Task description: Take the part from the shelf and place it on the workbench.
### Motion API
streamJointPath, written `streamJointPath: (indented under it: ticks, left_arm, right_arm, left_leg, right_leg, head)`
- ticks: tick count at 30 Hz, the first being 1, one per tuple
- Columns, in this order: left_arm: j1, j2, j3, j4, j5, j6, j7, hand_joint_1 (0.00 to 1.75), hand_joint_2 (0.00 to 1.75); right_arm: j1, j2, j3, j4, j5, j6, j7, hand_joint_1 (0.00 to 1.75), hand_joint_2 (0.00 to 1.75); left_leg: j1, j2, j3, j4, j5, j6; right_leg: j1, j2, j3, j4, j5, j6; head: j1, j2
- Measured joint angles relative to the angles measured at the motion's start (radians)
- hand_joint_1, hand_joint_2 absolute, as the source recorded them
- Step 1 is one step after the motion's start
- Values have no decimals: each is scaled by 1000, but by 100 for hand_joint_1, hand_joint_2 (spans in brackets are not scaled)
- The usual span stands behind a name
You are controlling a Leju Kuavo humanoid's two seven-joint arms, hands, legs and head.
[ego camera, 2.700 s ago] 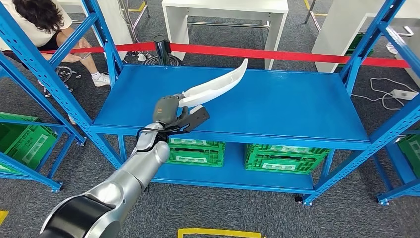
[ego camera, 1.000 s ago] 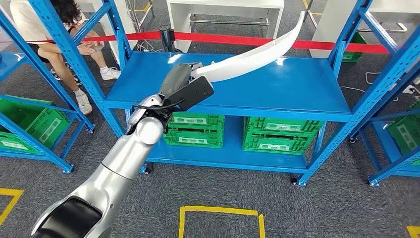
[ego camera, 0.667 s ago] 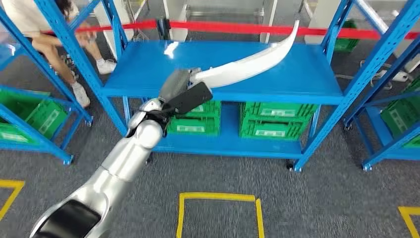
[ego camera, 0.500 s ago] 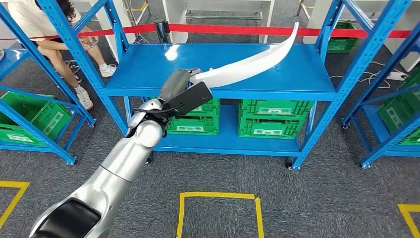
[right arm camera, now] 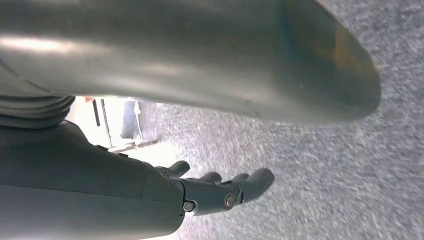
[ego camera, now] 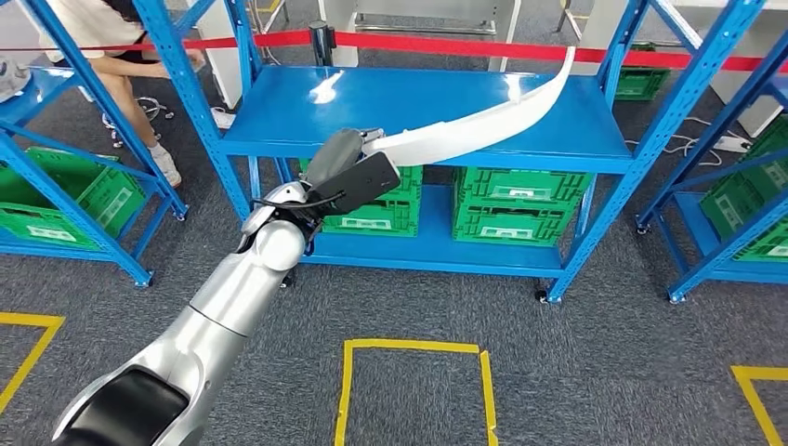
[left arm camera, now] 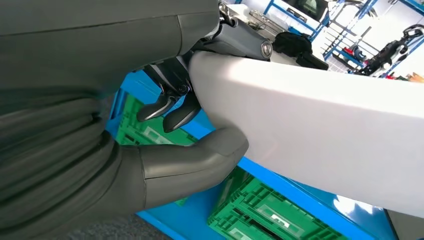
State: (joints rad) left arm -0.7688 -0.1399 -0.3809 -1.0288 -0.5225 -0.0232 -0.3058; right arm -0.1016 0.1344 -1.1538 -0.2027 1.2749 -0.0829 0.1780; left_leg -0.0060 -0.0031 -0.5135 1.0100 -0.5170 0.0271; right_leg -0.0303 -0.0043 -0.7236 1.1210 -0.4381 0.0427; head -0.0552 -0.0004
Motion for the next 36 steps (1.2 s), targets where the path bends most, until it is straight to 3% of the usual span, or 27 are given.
streamJointPath:
  ticks: [2, 3, 4, 5, 7, 9, 10, 13, 15, 18, 19, 20, 21, 23, 25, 27, 28, 30, 32, 33, 34, 35, 36]
  left_arm:
    - [-1, 0, -1, 3, 1, -11, 0, 175, 175]
    - [0, 0, -1, 5, 2, -14, 0, 175, 175]
    - [1, 0, -1, 8, 2, -16, 0, 175, 175]
    - [1, 1, -1, 10, 2, -16, 1, 175, 175]
    - [1, 1, -2, 11, 2, -17, 0, 175, 175]
    - [-1, 1, -3, 11, 3, -17, 0, 175, 175]
    - [-2, 1, -4, 11, 3, -17, 0, 175, 175]
    - [-1, 4, -6, 13, 4, -18, 1, 175, 175]
    - [-1, 7, -6, 13, 4, -18, 0, 175, 175]
    - [4, 11, -7, 17, 4, -18, 0, 175, 175]
    - [8, 12, -7, 19, 4, -18, 0, 175, 175]
    - [10, 14, -7, 20, 4, -18, 1, 175, 175]
    - [12, 15, -7, 21, 4, -18, 0, 175, 175]
    - [10, 16, -7, 21, 5, -19, 0, 175, 175]
    - [5, 16, -8, 21, 8, -21, 0, 175, 175]
    - [4, 18, -8, 23, 10, -21, 0, 175, 175]
    - [4, 20, -8, 24, 10, -21, 0, 175, 175]
    - [3, 22, -8, 27, 10, -21, 2, 175, 175]
    - [5, 23, -8, 32, 9, -20, 4, 175, 175]
    - [9, 23, -8, 35, 9, -20, 4, 175, 175]
    - [14, 24, -8, 39, 9, -20, 5, 175, 175]
    - [19, 25, -8, 42, 9, -20, 5, 175, 175]
    - [22, 26, -8, 45, 9, -20, 6, 175, 175]
  right_arm:
    - [0, -3, -4, 0, -7, 0, 1, 0, 0]
    - [0, -4, -8, 0, -9, 1, 2, 0, 0]
    - [0, -5, -10, 0, -11, 1, 2, 0, 0]
    - [0, -5, -13, 0, -12, 1, 2, 0, 0]
    - [0, -6, -15, 0, -13, 1, 2, 0, 0]
    - [1, -7, -15, 0, -13, -2, -1, 0, 0]
    - [1, -8, -15, 0, -13, -4, -2, 0, 0]
    - [-1, -8, -16, 0, -11, -8, -2, 0, 0]
    - [-1, -6, -16, 0, -9, -8, -1, 0, 0]
    - [2, -6, -16, 0, -9, -8, -1, 0, 0]
    - [3, -6, -16, 0, -9, -8, -1, 0, 0]
    - [3, -6, -16, 0, -9, -8, -1, 0, 0]
    - [3, -6, -16, 0, -9, -8, -1, 0, 0]
    - [3, -5, -16, 0, -9, -8, -1, 0, 0]
    - [3, -4, -16, 0, -10, -8, -1, 0, 0]
    - [1, -4, -18, 0, -11, -9, -1, 0, 0]
    - [0, -3, -18, 0, -12, -9, 0, 0, 0]
    - [-1, -2, -19, 0, -14, -9, 1, 0, 0]
    - [3, -2, -20, 0, -15, -9, 1, 0, 0]
    - [6, -2, -20, 0, -14, -9, 1, 0, 0]
    - [8, -2, -20, 0, -14, -9, 1, 0, 0]
    - [11, -3, -21, 0, -13, -9, 2, 0, 0]
    - [12, -3, -21, 0, -13, -8, 2, 0, 0]
  left_leg:
    - [-2, -8, -22, 2, 18, 5]
    - [-3, -13, -32, 4, 24, 5]
    - [-4, -19, -42, 7, 30, 4]
    - [-4, -27, -50, 11, 35, 3]
    - [-3, -42, -63, 20, 40, -2]
    - [-5, -56, -74, 28, 43, -10]
    - [-6, -63, -78, 29, 46, -15]
    - [-7, -78, -89, 28, 51, -32]
    - [-8, -51, -116, 78, 19, -43]
    - [3, -10, -198, 260, -65, -60]
    - [6, -6, -214, 294, -71, -64]
    - [9, -2, -210, 291, -59, -66]
    - [10, 5, -186, 247, -31, -66]
    - [7, 43, -111, 106, 25, -61]
    - [0, 67, -72, 25, 46, -47]
    - [-4, 48, -75, 17, 49, -31]
    - [-3, 36, -75, 13, 53, -24]
    - [2, 13, -73, 5, 63, -11]
    - [5, -11, -77, 2, 70, -3]
    - [4, -24, -80, 4, 71, -2]
    - [3, -38, -83, 6, 72, -1]
    - [2, -53, -86, 9, 72, -1]
    - [2, -68, -88, 13, 72, -1]
  right_leg:
    - [3, 2, -45, 128, -82, 1]
    - [5, 3, -61, 181, -108, 1]
    - [7, 4, -56, 197, -115, 0]
    - [8, 5, -35, 180, -107, -2]
    - [9, 27, 58, 44, -67, -11]
    - [12, 52, 122, -61, -47, -21]
    - [15, 54, 129, -76, -48, -25]
    - [13, 25, 129, -82, -38, -42]
    - [7, 4, 130, -91, -31, -54]
    - [6, -29, 128, -92, -29, -59]
    - [6, -41, 127, -92, -29, -59]
    - [6, -52, 127, -91, -29, -59]
    - [5, -64, 127, -91, -30, -58]
    - [7, -86, 128, -88, -31, -53]
    - [12, -106, 129, -87, -32, -41]
    - [13, -126, 133, -91, -29, -28]
    - [11, -125, 135, -90, -30, -21]
    - [6, -80, 123, -52, -60, -10]
    - [5, -19, 68, 67, -125, -7]
    - [7, -6, 35, 135, -153, -8]
    - [9, 0, 11, 180, -164, -9]
    - [11, 3, 5, 188, -155, -12]
    - [12, 6, 20, 155, -129, -15]
  head:
    - [3, 0]
    - [4, 0]
    - [4, 0]
    - [4, 0]
    - [4, 0]
    - [4, 0]
    - [5, 0]
    - [5, 0]
    - [-1, 0]
    - [-7, 0]
    - [-7, 0]
    - [-7, 0]
    - [-7, 0]
    - [-7, 0]
    - [-6, 0]
    - [-5, 0]
    - [-5, 0]
    - [-3, 0]
    - [1, 0]
    - [3, 0]
    - [3, 0]
    - [3, 0]
    - [3, 0]
